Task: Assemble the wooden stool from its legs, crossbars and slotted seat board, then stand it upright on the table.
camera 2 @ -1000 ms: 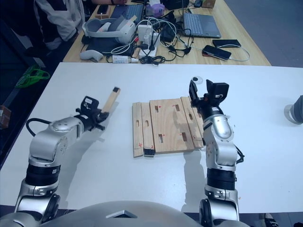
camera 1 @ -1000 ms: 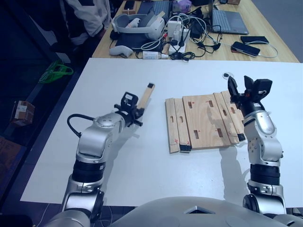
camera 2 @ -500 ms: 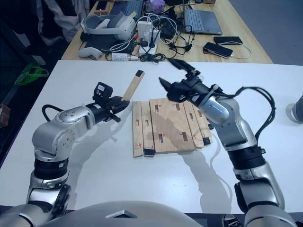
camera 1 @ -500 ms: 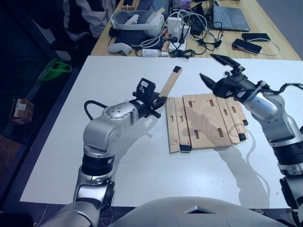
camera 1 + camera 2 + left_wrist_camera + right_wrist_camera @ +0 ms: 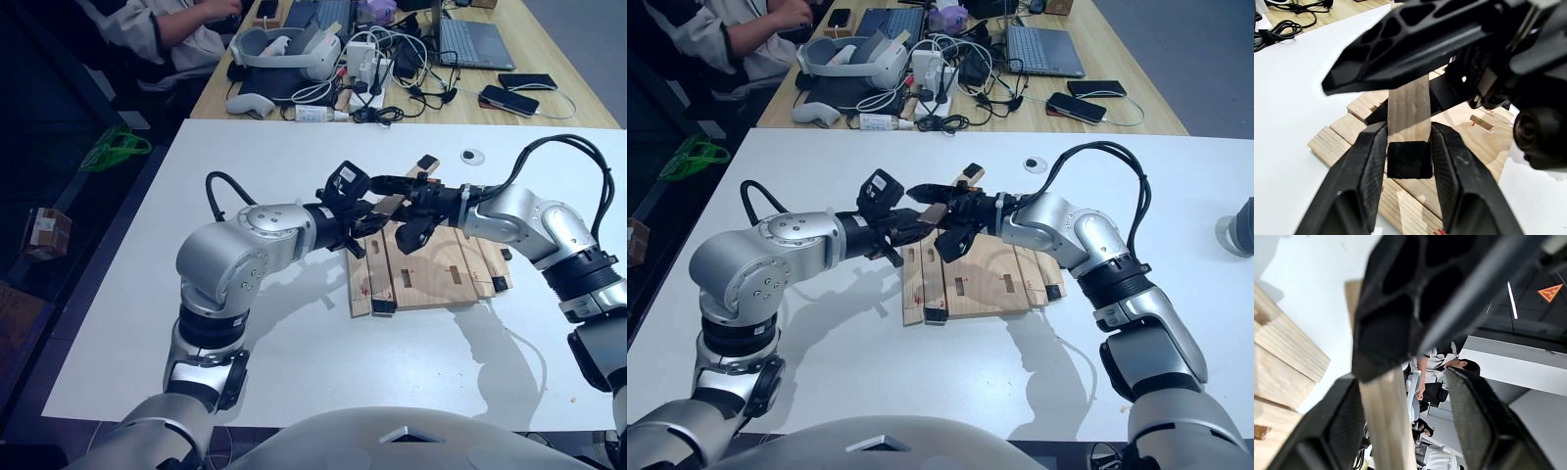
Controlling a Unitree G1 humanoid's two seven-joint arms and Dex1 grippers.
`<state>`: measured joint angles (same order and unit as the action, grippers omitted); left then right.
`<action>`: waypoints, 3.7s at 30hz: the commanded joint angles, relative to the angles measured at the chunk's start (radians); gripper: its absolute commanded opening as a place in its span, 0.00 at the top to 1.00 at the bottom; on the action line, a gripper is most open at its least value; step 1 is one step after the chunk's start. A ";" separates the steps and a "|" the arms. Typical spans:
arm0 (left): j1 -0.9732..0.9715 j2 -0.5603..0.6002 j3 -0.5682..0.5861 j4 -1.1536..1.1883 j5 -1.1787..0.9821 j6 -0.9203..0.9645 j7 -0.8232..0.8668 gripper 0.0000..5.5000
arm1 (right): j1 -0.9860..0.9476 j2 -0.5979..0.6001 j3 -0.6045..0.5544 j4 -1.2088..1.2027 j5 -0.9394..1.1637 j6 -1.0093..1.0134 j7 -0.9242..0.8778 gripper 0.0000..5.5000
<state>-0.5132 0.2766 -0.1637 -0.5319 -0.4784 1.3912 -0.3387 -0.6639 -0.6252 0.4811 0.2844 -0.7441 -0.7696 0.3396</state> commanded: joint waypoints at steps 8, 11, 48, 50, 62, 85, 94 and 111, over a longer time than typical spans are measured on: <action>-0.002 -0.026 0.036 0.030 0.010 0.036 0.051 0.76 | 0.070 0.021 -0.011 -0.089 0.075 0.047 0.063 0.82; 0.001 -0.029 0.038 0.031 0.010 0.049 0.058 0.76 | 0.089 0.026 -0.008 -0.105 0.073 0.064 0.077 0.91; 0.020 0.004 0.095 0.017 -0.050 0.022 -0.020 0.59 | 0.115 0.064 -0.050 -0.035 0.120 0.143 0.049 0.93; 0.022 0.021 0.080 0.007 -0.050 0.015 -0.029 0.59 | 0.121 0.065 -0.055 -0.035 0.136 0.154 0.058 0.93; 0.008 0.110 -0.001 0.157 0.147 -0.228 0.075 0.59 | 0.246 0.246 -0.182 -0.336 0.655 0.732 0.259 0.93; -0.029 -0.021 0.025 0.202 0.313 -0.402 0.194 0.59 | 0.290 0.434 -0.295 -0.593 1.230 1.526 0.156 0.93; -0.038 -0.069 0.043 0.184 0.289 -0.349 0.187 0.59 | 0.221 0.484 -0.255 -0.454 1.160 1.440 0.159 0.93; -0.059 -0.156 0.059 0.118 0.209 -0.232 0.128 0.59 | 0.110 0.550 -0.240 -0.273 1.085 1.334 0.195 0.93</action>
<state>-0.5517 0.1551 -0.0497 -0.3848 -0.2084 1.1368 -0.1549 -0.4842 -0.1175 0.2292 -0.0285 0.3540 0.5819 0.5336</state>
